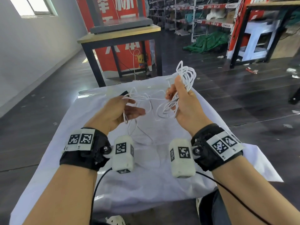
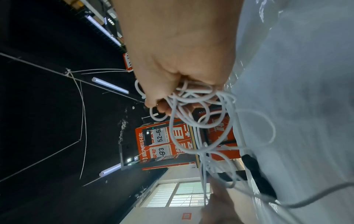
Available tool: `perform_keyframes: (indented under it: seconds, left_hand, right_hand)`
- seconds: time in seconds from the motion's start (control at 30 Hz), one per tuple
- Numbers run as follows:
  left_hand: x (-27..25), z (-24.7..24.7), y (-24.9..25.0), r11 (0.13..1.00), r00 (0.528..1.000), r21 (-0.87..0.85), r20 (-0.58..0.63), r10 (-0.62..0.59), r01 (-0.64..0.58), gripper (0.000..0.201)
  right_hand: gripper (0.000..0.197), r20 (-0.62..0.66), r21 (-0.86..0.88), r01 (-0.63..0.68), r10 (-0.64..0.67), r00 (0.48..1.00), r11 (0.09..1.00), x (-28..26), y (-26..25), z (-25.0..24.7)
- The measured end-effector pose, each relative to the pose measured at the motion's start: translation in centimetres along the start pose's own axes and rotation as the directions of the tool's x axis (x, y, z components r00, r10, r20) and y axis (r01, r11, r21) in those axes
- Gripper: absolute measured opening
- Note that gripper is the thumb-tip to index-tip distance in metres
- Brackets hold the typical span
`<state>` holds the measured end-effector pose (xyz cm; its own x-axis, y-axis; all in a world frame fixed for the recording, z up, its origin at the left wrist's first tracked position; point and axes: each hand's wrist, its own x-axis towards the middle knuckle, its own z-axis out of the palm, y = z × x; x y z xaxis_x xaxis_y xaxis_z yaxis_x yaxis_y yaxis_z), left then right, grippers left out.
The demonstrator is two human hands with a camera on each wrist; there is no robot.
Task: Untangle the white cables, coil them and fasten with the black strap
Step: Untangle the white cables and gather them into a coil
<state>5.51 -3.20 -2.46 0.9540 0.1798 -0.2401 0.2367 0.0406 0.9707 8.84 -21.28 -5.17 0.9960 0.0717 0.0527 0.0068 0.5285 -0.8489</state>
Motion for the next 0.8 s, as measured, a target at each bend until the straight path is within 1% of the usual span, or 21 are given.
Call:
perform_keyframes:
  seconds: [0.07, 0.13, 0.2, 0.3, 0.33, 0.4, 0.47, 0.5, 0.53, 0.57, 0.6, 0.63, 0.67, 0.7, 0.73, 0.77, 0.8]
  left_hand:
    - [0.5, -0.3, 0.2, 0.992, 0.996, -0.126, -0.085, 0.014, -0.025, 0.02]
    - [1.1, -0.9, 0.2, 0.962, 0.989, -0.265, -0.146, 0.022, -0.06, 0.022]
    - [1.6, -1.9, 0.0, 0.895, 0.978, -0.431, -0.208, 0.021, -0.111, 0.021]
    - [1.6, -3.3, -0.5, 0.745, 0.951, -0.63, -0.309, 0.02, -0.22, 0.023]
    - [1.6, -3.5, -0.7, 0.708, 0.948, -0.662, -0.318, 0.031, -0.246, 0.023]
    - [1.5, -3.6, -1.0, 0.683, 0.931, -0.662, -0.357, 0.073, -0.307, 0.026]
    - [1.9, -3.7, -1.1, 0.691, 0.89, -0.61, -0.443, 0.11, -0.389, 0.025]
    - [2.1, -3.9, -1.2, 0.705, 0.878, -0.588, -0.468, 0.104, -0.396, 0.025]
    - [2.2, -3.9, -1.3, 0.747, 0.88, -0.556, -0.468, 0.083, -0.366, 0.027]
    - [2.4, -3.9, -1.5, 0.815, 0.891, -0.494, -0.451, 0.057, -0.303, 0.031]
    - [2.4, -3.8, -1.6, 0.89, 0.904, -0.396, -0.425, 0.04, -0.226, 0.033]
    - [2.5, -3.6, -1.7, 0.954, 0.915, -0.258, -0.401, 0.039, -0.154, 0.031]
    - [2.5, -3.3, -1.7, 0.993, 0.924, -0.073, -0.377, 0.061, -0.095, 0.028]
    - [2.5, -3.1, -1.6, 0.987, 0.93, 0.154, -0.353, 0.101, -0.049, 0.029]
    - [2.4, -2.9, -1.5, 0.918, 0.933, 0.397, -0.326, 0.15, -0.009, 0.034]
    - [2.4, -2.7, -1.6, 0.773, 0.929, 0.634, -0.305, 0.21, 0.033, 0.038]
    - [2.4, -2.8, -1.7, 0.581, 0.913, 0.812, -0.281, 0.296, 0.062, 0.042]
  right_hand:
    - [0.05, -0.083, -0.038, 0.033, -0.036, 0.996, 0.999, 0.1, 0.3, 0.1]
    - [0.05, -0.166, -0.034, 0.043, -0.048, 0.985, 0.998, 0.2, 0.4, 0.1]
    - [0.049, -0.263, -0.029, 0.053, -0.059, 0.963, 0.998, 0.3, 0.2, -0.2]
    - [0.047, -0.392, 0.023, 0.095, -0.079, 0.917, 0.995, 0.5, -0.3, -0.9]
    - [0.046, -0.423, 0.029, 0.111, -0.088, 0.902, 0.993, 0.6, -0.4, -1.1]
    - [0.044, -0.457, 0.027, 0.131, -0.104, 0.883, 0.991, 0.6, -0.4, -1.2]
    - [0.043, -0.462, 0.027, 0.134, -0.107, 0.88, 0.991, 0.5, -0.2, -1.1]
    - [0.043, -0.453, 0.024, 0.128, -0.103, 0.886, 0.992, 0.5, -0.1, -1.0]
    - [0.044, -0.434, 0.016, 0.115, -0.096, 0.896, 0.993, 0.5, 0.0, -1.0]
    - [0.045, -0.406, 0.005, 0.097, -0.087, 0.91, 0.995, 0.5, 0.1, -1.0]
    - [0.046, -0.369, -0.005, 0.077, -0.074, 0.927, 0.997, 0.5, 0.2, -0.9]
    - [0.046, -0.329, -0.009, 0.058, -0.058, 0.943, 0.998, 0.5, 0.2, -0.8]
    - [0.046, -0.287, -0.007, 0.042, -0.042, 0.957, 0.999, 0.4, 0.2, -0.7]
    - [0.046, -0.244, -0.005, 0.03, -0.03, 0.969, 1.0, 0.4, 0.1, -0.5]
    - [0.045, -0.199, -0.005, 0.022, -0.022, 0.98, 1.0, 0.4, 0.0, -0.5]
    - [0.044, -0.154, -0.008, 0.016, -0.017, 0.988, 1.0, 0.3, 0.0, -0.4]
    - [0.044, -0.113, -0.013, 0.013, -0.014, 0.993, 1.0, 0.3, -0.1, -0.5]
